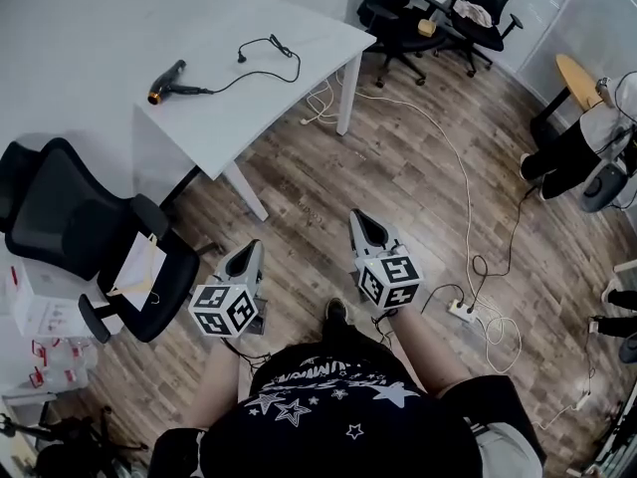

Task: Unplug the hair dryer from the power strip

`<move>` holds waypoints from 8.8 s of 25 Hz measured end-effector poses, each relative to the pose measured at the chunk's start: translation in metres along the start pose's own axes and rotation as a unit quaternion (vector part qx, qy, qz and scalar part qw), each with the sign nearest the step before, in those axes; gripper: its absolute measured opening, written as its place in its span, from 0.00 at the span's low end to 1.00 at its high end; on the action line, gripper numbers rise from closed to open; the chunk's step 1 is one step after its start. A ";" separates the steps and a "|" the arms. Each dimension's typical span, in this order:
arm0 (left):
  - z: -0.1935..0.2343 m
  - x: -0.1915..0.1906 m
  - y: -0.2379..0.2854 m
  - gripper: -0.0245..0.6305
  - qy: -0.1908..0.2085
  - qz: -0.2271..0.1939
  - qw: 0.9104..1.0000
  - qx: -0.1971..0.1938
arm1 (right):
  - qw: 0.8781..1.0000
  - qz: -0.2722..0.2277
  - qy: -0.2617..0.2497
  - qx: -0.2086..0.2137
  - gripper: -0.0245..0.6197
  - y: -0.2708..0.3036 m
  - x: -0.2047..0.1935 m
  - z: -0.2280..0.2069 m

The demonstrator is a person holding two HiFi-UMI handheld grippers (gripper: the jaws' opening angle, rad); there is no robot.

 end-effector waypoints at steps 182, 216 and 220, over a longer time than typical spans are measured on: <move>0.525 0.221 0.472 0.05 -0.196 0.049 0.938 0.283 | 0.589 0.155 -0.463 0.644 0.13 0.789 0.047 0.158; 0.522 0.221 0.472 0.05 -0.172 0.069 0.938 0.293 | 0.551 0.109 -0.517 0.646 0.13 0.782 0.048 0.157; 0.521 0.222 0.474 0.05 -0.171 0.072 0.938 0.293 | 0.570 0.141 -0.490 0.644 0.13 0.789 0.049 0.156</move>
Point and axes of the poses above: the fingertips, and each gripper's own axes: y forward along the fingers, z to its left, x out of its top, the point moved 3 cm from there along -y, backward along the fingers, and after that the axes turned 13 degrees about -x, right-handed, at the moved point
